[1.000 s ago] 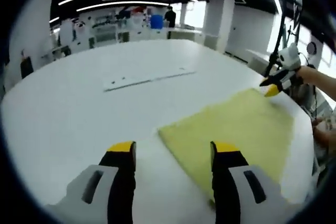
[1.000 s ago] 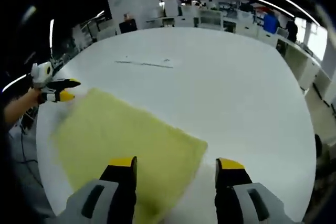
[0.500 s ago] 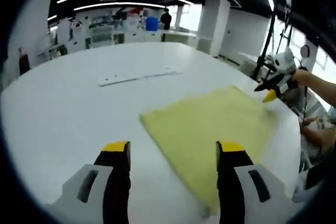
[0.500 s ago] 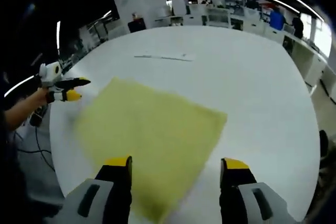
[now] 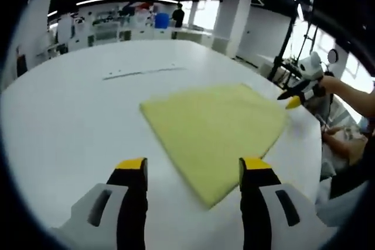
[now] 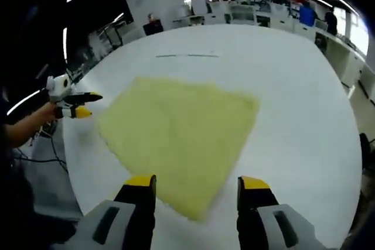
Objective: Fold the garment on the visible template until the final outline fits inside the template.
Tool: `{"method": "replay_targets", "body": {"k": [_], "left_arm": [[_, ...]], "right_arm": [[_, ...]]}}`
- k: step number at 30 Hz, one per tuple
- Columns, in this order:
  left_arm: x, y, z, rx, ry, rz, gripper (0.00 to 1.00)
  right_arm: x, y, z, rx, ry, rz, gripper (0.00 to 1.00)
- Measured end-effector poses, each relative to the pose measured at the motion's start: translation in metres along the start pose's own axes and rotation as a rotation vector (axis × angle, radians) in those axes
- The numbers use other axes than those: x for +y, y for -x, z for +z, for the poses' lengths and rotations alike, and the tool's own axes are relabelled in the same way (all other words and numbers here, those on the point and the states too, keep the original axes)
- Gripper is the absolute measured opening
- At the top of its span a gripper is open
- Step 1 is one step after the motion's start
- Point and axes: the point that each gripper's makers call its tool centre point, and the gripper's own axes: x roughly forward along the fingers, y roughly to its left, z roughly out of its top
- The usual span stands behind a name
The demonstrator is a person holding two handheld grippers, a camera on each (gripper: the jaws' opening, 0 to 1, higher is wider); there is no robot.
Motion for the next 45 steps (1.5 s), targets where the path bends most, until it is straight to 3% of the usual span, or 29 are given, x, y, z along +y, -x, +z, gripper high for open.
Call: {"method": "replay_targets", "body": {"k": [5, 10, 15, 21, 30, 45], "left_arm": [[-0.006, 0.000, -0.014, 0.018, 0.041, -0.012, 0.47], [-0.012, -0.001, -0.021, 0.029, 0.082, -0.023, 0.35], [-0.008, 0.001, -0.029, 0.050, 0.109, 0.003, 0.28], [-0.016, 0.001, -0.037, 0.074, 0.132, -0.023, 0.22], [-0.022, 0.001, -0.047, 0.105, 0.168, -0.048, 0.05], [-0.029, 0.013, -0.062, 0.133, 0.151, -0.049, 0.00]], "right_arm": [[0.002, 0.004, -0.014, 0.005, -0.015, -0.003, 0.46], [0.004, 0.004, -0.024, -0.002, -0.039, 0.016, 0.34], [0.003, 0.004, -0.031, -0.002, -0.042, 0.004, 0.27], [0.002, 0.001, -0.038, -0.006, -0.049, 0.003, 0.12], [0.001, 0.001, -0.044, -0.009, -0.081, 0.006, 0.00], [0.004, 0.005, -0.054, 0.014, -0.021, 0.016, 0.00]]}}
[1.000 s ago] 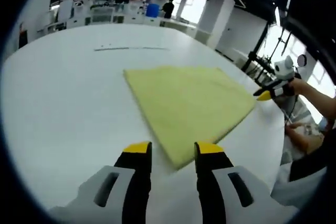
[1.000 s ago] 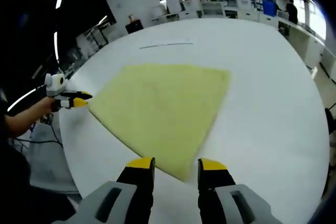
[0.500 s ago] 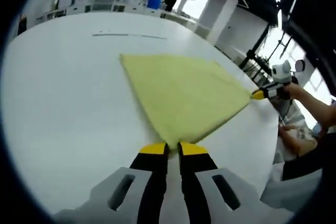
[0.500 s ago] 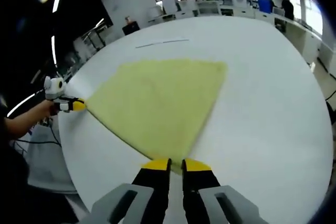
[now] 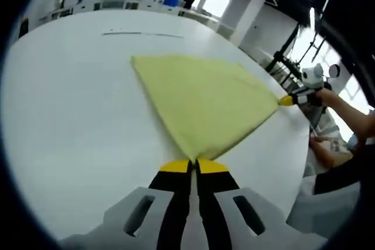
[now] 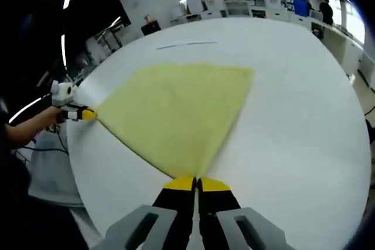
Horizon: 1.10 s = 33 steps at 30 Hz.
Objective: Fold the garment on the visible template until the final outline fits inside the template.
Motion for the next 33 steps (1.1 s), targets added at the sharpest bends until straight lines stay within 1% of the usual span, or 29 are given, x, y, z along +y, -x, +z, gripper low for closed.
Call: {"method": "replay_targets", "body": {"k": [7, 13, 17, 22, 26, 29, 31, 33], "left_arm": [[-0.002, 0.003, -0.004, 0.024, -0.045, 0.016, 0.00], [-0.004, 0.007, -0.008, 0.033, -0.075, 0.027, 0.00], [-0.003, 0.009, -0.011, 0.035, -0.066, 0.032, 0.00], [-0.004, 0.011, -0.013, 0.025, -0.045, 0.035, 0.01], [0.000, 0.012, -0.014, 0.014, -0.036, 0.043, 0.01], [0.002, 0.012, -0.015, 0.007, -0.019, 0.060, 0.04], [0.005, 0.013, -0.014, -0.001, -0.016, 0.077, 0.09], [0.006, 0.014, -0.010, -0.024, -0.014, 0.091, 0.13]], "right_arm": [[0.007, 0.002, -0.006, -0.004, 0.003, 0.018, 0.00], [0.010, 0.005, -0.010, -0.008, 0.020, 0.010, 0.00], [0.014, 0.006, -0.014, -0.008, 0.045, 0.000, 0.00], [0.012, 0.007, -0.015, -0.028, 0.034, -0.002, 0.00], [0.013, 0.007, -0.014, -0.047, 0.015, -0.003, 0.00], [0.011, 0.007, -0.014, -0.059, -0.007, -0.008, 0.00], [0.010, 0.008, -0.013, -0.067, -0.014, -0.018, 0.01], [0.008, 0.009, -0.014, -0.064, -0.022, -0.025, 0.08]]}}
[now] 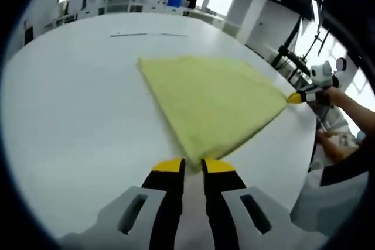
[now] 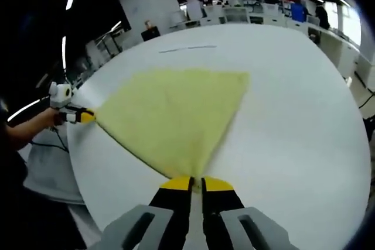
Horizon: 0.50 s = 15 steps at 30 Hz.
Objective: Fold the garment on the visible template until the final outline fits inside the template.
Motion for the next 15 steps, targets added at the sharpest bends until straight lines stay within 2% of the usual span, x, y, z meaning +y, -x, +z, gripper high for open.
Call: {"method": "replay_targets", "body": {"k": [3, 5, 8, 12, 15], "left_arm": [[-0.002, 0.001, 0.007, -0.041, -0.012, -0.003, 0.19], [-0.003, 0.002, 0.008, -0.048, -0.025, 0.001, 0.27], [-0.001, 0.002, 0.012, -0.057, -0.053, 0.026, 0.42], [-0.004, 0.005, 0.020, -0.081, -0.060, 0.032, 0.50], [-0.006, 0.008, 0.026, -0.105, -0.068, 0.039, 0.60]], "right_arm": [[0.000, 0.002, 0.003, -0.017, 0.002, -0.006, 0.24], [0.002, 0.004, 0.005, -0.027, 0.004, -0.007, 0.34], [0.008, 0.007, 0.012, -0.051, -0.001, 0.015, 0.43], [0.020, 0.013, 0.021, -0.076, -0.001, 0.050, 0.52], [0.028, 0.018, 0.026, -0.084, 0.029, 0.057, 0.60]]}}
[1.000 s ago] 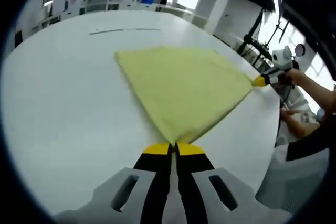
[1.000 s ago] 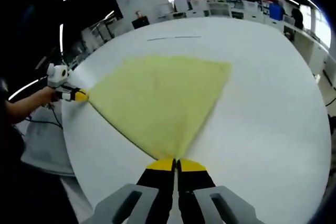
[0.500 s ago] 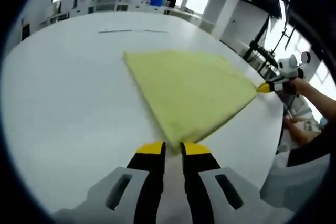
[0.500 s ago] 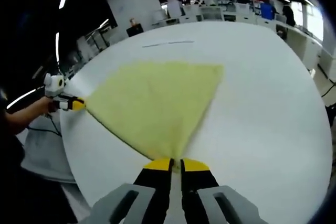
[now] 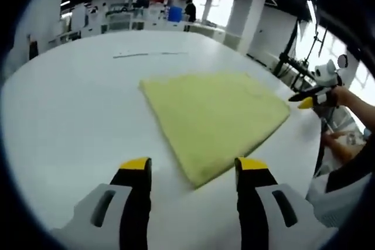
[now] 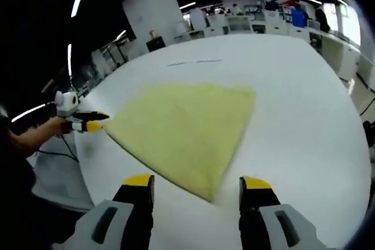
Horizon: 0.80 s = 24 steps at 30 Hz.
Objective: Fold the garment on the visible template until the final outline fits inside the template.
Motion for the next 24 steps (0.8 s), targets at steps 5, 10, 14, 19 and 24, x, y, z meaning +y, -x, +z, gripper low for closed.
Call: {"method": "replay_targets", "body": {"k": [5, 10, 14, 19, 24], "left_arm": [[-0.009, 0.009, 0.017, -0.044, 0.020, -0.017, 0.71], [-0.019, 0.020, 0.029, -0.062, 0.000, -0.027, 0.80], [-0.023, 0.028, 0.037, -0.085, -0.012, -0.021, 0.84], [-0.033, 0.037, 0.045, -0.113, 0.022, -0.017, 0.91], [-0.035, 0.042, 0.047, -0.117, 0.017, -0.003, 0.96]], "right_arm": [[0.010, 0.007, 0.009, -0.010, 0.025, 0.006, 0.69], [0.022, 0.016, 0.020, -0.043, 0.047, 0.003, 0.76], [0.030, 0.023, 0.025, -0.066, 0.073, -0.002, 0.80], [0.042, 0.030, 0.033, -0.086, 0.116, -0.001, 0.85], [0.046, 0.035, 0.035, -0.084, 0.154, -0.020, 0.91]]}}
